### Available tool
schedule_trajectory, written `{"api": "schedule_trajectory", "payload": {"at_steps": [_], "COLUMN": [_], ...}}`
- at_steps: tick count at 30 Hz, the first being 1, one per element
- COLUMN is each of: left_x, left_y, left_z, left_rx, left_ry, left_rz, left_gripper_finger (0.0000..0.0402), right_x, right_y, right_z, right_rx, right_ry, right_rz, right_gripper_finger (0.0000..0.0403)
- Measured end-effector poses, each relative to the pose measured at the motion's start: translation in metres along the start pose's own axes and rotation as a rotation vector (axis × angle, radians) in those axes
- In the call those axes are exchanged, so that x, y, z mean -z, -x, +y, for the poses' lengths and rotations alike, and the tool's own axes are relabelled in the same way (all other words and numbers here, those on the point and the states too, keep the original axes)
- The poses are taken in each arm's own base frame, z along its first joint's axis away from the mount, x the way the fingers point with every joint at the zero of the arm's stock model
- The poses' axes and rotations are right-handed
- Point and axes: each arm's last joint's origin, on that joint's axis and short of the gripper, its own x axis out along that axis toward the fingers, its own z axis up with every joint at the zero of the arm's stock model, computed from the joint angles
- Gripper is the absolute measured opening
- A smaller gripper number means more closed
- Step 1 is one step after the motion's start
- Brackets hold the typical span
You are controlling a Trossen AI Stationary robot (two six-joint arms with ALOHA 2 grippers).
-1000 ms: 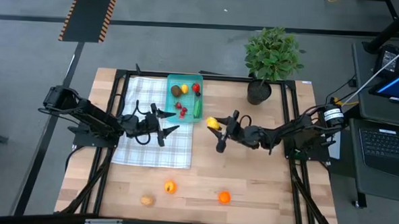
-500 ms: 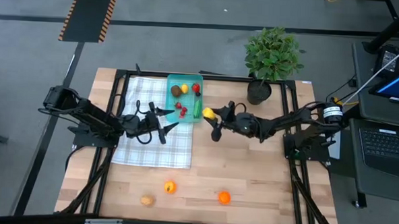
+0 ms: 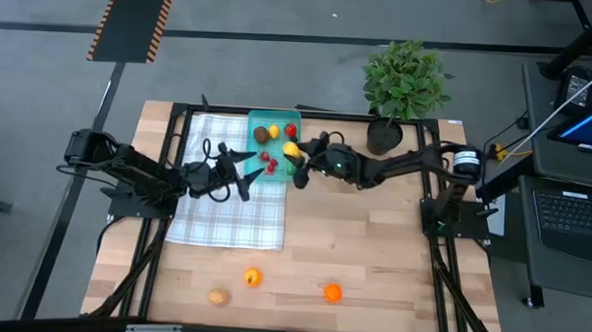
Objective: Pick and placing Produce into tupperware
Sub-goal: Put the yellow pineapple into the blue bin
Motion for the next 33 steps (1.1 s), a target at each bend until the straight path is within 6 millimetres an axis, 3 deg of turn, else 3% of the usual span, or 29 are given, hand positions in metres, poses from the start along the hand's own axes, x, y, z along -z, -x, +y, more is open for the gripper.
{"api": "schedule_trajectory", "payload": {"at_steps": [10,22,33], "left_x": [0.002,0.002,0.002], "left_y": [-0.005,-0.007,-0.007], "left_z": [0.009,0.012,0.011], "left_rx": [0.019,0.069,0.074], "left_ry": [-0.007,-0.005,-0.002], "left_rz": [0.02,0.021,0.022], "left_gripper_finger": [0.0261,0.0261,0.0261], "right_x": [-0.009,-0.026,-0.038], "right_y": [-0.036,-0.046,-0.048], "right_z": [-0.001,0.001,0.002], "right_rx": [0.001,-0.036,-0.03], "right_ry": [0.037,0.039,0.05], "right_rz": [0.087,0.31,0.37], "right_gripper_finger": [0.0203,0.0203,0.0203]}}
